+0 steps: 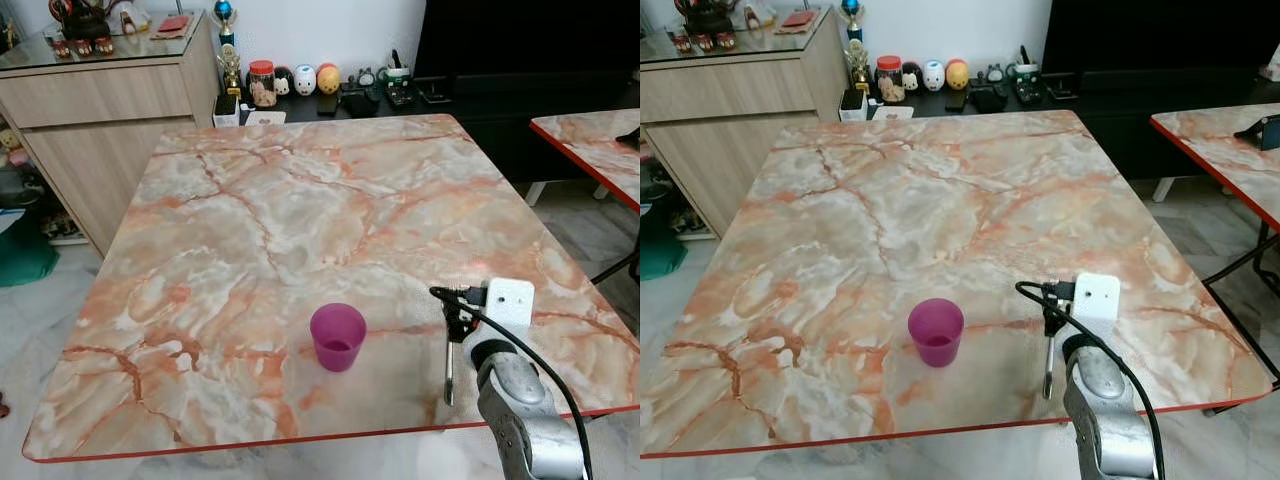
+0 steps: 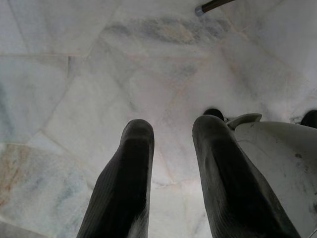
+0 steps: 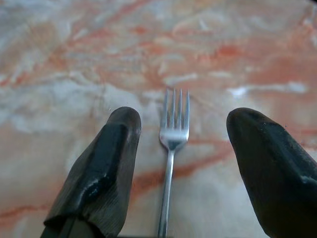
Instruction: Setting the table
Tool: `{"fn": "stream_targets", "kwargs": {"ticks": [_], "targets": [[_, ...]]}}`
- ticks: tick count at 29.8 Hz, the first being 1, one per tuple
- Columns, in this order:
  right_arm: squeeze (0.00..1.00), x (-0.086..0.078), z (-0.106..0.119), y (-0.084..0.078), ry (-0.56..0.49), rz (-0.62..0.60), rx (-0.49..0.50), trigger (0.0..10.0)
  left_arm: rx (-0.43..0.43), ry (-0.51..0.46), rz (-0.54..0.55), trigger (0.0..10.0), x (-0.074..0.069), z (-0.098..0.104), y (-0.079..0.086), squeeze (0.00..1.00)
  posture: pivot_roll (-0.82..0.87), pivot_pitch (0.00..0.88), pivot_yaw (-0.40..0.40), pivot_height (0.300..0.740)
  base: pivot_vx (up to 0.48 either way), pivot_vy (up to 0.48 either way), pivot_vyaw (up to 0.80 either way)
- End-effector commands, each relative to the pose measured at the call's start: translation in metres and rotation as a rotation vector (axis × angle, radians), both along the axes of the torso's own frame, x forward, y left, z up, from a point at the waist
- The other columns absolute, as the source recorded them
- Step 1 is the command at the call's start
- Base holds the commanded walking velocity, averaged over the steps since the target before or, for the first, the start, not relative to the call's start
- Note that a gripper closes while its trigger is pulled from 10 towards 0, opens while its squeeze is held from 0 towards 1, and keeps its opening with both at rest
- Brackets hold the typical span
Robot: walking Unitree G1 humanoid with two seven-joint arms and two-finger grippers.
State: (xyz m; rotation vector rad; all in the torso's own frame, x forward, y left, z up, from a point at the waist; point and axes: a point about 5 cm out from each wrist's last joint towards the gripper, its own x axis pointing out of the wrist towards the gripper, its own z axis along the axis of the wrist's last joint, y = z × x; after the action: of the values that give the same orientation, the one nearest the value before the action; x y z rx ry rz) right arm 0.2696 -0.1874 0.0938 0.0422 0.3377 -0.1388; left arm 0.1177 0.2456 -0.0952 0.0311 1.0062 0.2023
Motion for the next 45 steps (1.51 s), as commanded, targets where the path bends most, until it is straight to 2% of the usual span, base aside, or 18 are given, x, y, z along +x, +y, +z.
{"fn": "stream_targets", "kwargs": {"ticks": [1,3,4,9,10,11,12,28,36,45], "targets": [[0.00,0.001,0.004,0.003,0.006,0.010,0.028,10.0,0.003,0.020,-0.009,10.0,-0.003,-0.001,0.000,0.00,-0.07,0.000,0.013,0.732,0.000,0.000,0.00],[0.00,0.003,0.005,0.008,0.006,0.044,0.040,10.0,0.003,0.020,-0.008,10.0,-0.003,-0.001,0.000,0.00,-0.07,0.000,0.013,0.732,0.000,0.000,0.00],[1.00,0.003,0.005,0.010,0.013,0.054,0.046,10.0,0.003,0.020,-0.007,10.0,-0.003,-0.001,0.000,0.00,-0.06,0.000,0.010,0.732,0.000,0.000,0.00],[1.00,0.003,0.002,0.014,0.045,0.071,0.040,10.0,0.002,0.020,-0.006,10.0,-0.003,-0.001,0.000,0.00,-0.06,0.000,0.010,0.732,0.000,0.000,0.00],[0.33,0.003,0.002,0.016,0.052,0.085,0.056,10.0,0.001,0.021,-0.007,10.0,-0.003,-0.001,-0.001,0.00,-0.06,0.000,0.012,0.732,0.000,0.000,0.00],[0.33,0.004,0.002,0.017,0.057,0.091,0.067,10.0,0.001,0.021,-0.007,10.0,-0.003,-0.001,-0.001,0.00,-0.06,0.000,0.011,0.732,0.000,0.000,0.00],[0.00,0.004,0.002,0.017,0.058,0.090,0.066,10.0,0.001,0.021,-0.007,10.0,-0.003,-0.001,-0.001,0.00,-0.06,0.000,0.011,0.732,0.000,0.000,0.00],[0.00,0.010,0.000,0.008,0.097,-0.008,0.076,10.0,-0.005,0.019,0.000,10.0,-0.003,-0.002,-0.002,0.00,-0.06,0.000,0.006,0.732,0.000,0.000,0.00],[0.00,0.011,-0.011,0.005,0.173,-0.003,0.075,10.0,-0.006,0.020,0.001,10.0,-0.003,-0.002,-0.003,0.00,-0.06,0.000,0.002,0.732,0.000,0.000,0.00],[0.00,0.011,-0.017,0.000,0.203,-0.016,0.066,10.0,-0.008,0.022,0.001,10.0,-0.003,-0.002,-0.003,0.00,-0.06,0.000,0.000,0.732,0.000,0.000,0.00]]}}
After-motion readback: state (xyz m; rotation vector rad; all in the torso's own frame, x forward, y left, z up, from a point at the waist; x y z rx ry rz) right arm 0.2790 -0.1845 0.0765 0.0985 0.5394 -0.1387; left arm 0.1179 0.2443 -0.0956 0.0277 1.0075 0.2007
